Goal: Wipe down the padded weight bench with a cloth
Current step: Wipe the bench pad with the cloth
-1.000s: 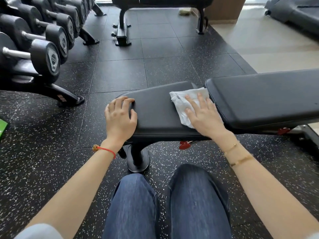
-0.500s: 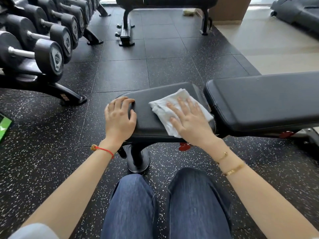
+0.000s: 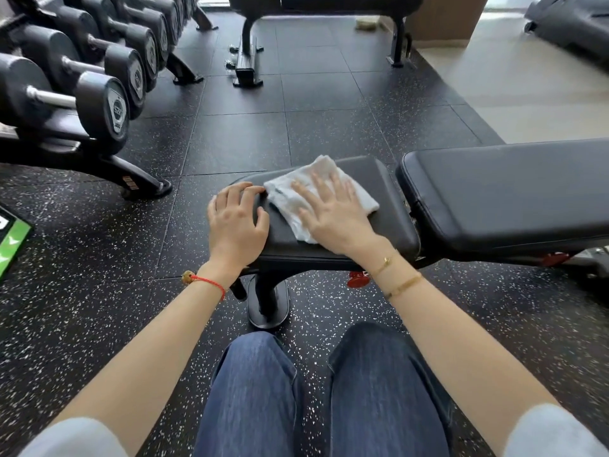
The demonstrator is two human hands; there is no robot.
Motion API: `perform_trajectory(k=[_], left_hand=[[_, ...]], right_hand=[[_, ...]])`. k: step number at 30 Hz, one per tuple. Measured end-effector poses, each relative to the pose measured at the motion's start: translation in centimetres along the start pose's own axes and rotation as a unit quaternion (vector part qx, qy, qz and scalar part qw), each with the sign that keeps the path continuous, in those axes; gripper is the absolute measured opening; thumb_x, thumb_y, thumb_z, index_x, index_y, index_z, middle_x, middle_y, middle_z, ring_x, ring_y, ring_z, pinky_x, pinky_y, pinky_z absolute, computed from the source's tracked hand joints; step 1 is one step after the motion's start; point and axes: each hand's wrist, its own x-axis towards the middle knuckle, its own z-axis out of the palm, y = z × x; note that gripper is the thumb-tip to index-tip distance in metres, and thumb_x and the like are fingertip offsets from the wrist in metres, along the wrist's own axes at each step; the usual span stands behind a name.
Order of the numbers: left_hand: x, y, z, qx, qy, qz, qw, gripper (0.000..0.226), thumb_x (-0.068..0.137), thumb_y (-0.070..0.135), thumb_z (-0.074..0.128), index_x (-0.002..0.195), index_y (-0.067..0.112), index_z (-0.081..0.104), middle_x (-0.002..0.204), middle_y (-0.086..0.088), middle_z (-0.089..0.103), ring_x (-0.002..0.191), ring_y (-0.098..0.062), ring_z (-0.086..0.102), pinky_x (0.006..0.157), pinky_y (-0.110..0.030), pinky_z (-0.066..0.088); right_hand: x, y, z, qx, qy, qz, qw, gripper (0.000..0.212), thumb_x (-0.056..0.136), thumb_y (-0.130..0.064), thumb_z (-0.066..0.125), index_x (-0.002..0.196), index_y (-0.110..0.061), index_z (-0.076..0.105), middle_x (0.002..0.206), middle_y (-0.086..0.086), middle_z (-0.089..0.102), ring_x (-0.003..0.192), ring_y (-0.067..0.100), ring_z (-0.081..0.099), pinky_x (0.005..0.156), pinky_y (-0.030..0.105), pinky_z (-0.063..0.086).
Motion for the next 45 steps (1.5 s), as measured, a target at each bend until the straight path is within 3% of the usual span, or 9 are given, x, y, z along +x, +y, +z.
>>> perform_trajectory(k=[3,6,12,18,27,31,37,41,45], left_hand=[[0.0,-0.2,-0.1,-0.005,0.004,0.005,1.000,0.038,0.093,0.024,0.048,0.129,0.019,0.055,0.138,-0.002,0.050,0.132,-0.025,0.039,0.115,-0.049,0.024],[0.0,-0.2,-0.1,-0.009,0.005,0.009,1.000,0.040,0.092,0.027,0.045,0.129,0.019,0.055,0.139,-0.003,0.049,0.132,-0.026,0.039,0.116,-0.049,0.023],[0.0,0.1,-0.3,-0.003,0.002,0.007,1.000,0.043,0.090,0.030,0.042,0.129,0.018,0.055,0.139,-0.004,0.049,0.133,-0.026,0.038,0.116,-0.046,0.021],[-0.1,0.2,-0.6,0.006,-0.010,0.012,1.000,0.039,0.093,0.025,0.049,0.131,0.017,0.053,0.140,-0.006,0.047,0.133,-0.029,0.037,0.115,-0.048,0.022],[0.0,0.3,-0.7,0.015,-0.040,0.010,0.999,0.038,0.095,0.027,0.045,0.132,0.018,0.049,0.143,-0.006,0.044,0.137,-0.028,0.033,0.118,-0.053,0.016],[0.1,1.9,-0.9,0.034,-0.058,0.023,0.997,0.040,0.100,0.025,0.036,0.138,0.016,0.045,0.149,-0.006,0.039,0.144,-0.028,0.025,0.117,-0.065,0.006],[-0.8,9.7,0.5,-0.029,-0.072,0.089,0.993,0.047,0.101,0.027,0.033,0.146,0.016,0.037,0.155,-0.007,0.032,0.149,-0.024,0.017,0.120,-0.061,0.001],[-0.8,14.8,3.1,-0.026,-0.087,0.098,0.991,0.048,0.102,0.029,0.032,0.149,0.017,0.033,0.157,-0.005,0.030,0.150,-0.023,0.015,0.120,-0.061,0.001],[-0.5,19.1,5.6,-0.023,-0.094,0.089,0.991,0.049,0.102,0.030,0.031,0.150,0.018,0.032,0.158,-0.005,0.029,0.150,-0.024,0.014,0.119,-0.062,0.001]], right_hand=[[-3.9,1.3,0.2,-0.008,0.012,-0.003,1.000,0.055,0.103,-0.048,0.017,0.155,-0.041,0.002,0.165,0.004,-0.006,0.151,0.027,-0.013,0.121,0.046,-0.008],[-5.6,4.3,-0.1,-0.004,0.026,0.057,0.998,0.054,0.102,-0.049,0.016,0.154,-0.044,0.002,0.166,0.002,-0.003,0.152,0.024,-0.010,0.122,0.044,-0.007],[-0.7,7.1,-1.5,0.047,0.013,0.173,0.984,0.056,0.100,-0.055,0.028,0.154,-0.044,0.015,0.166,0.003,0.004,0.151,0.033,0.003,0.121,0.049,0.004],[-1.8,2.9,-0.7,0.004,0.039,0.084,0.996,0.056,0.101,-0.052,0.029,0.155,-0.040,0.019,0.165,0.002,0.011,0.151,0.028,0.002,0.119,0.043,-0.006],[-5.3,2.1,-0.4,0.049,0.070,0.038,0.996,0.049,0.106,-0.029,0.032,0.154,-0.019,0.027,0.160,0.003,0.028,0.151,0.022,0.013,0.122,0.037,0.005],[-6.1,2.6,-1.6,0.058,0.110,0.039,0.991,0.044,0.106,-0.025,0.038,0.148,-0.010,0.039,0.153,0.007,0.042,0.145,0.025,0.031,0.118,0.036,0.018],[-8.9,8.4,-5.1,-0.045,0.207,0.046,0.976,0.040,0.101,-0.019,0.051,0.137,-0.002,0.052,0.136,0.017,0.058,0.119,0.037,0.057,0.103,0.044,0.041],[-10.4,14.3,-6.9,-0.114,0.215,0.037,0.969,0.042,0.102,-0.022,0.049,0.141,-0.005,0.049,0.143,0.013,0.053,0.134,0.032,0.047,0.114,0.042,0.034],[-11.0,18.0,-6.0,-0.078,0.124,0.028,0.989,0.046,0.105,-0.026,0.041,0.147,-0.008,0.040,0.154,0.009,0.040,0.146,0.027,0.030,0.119,0.042,0.022]])
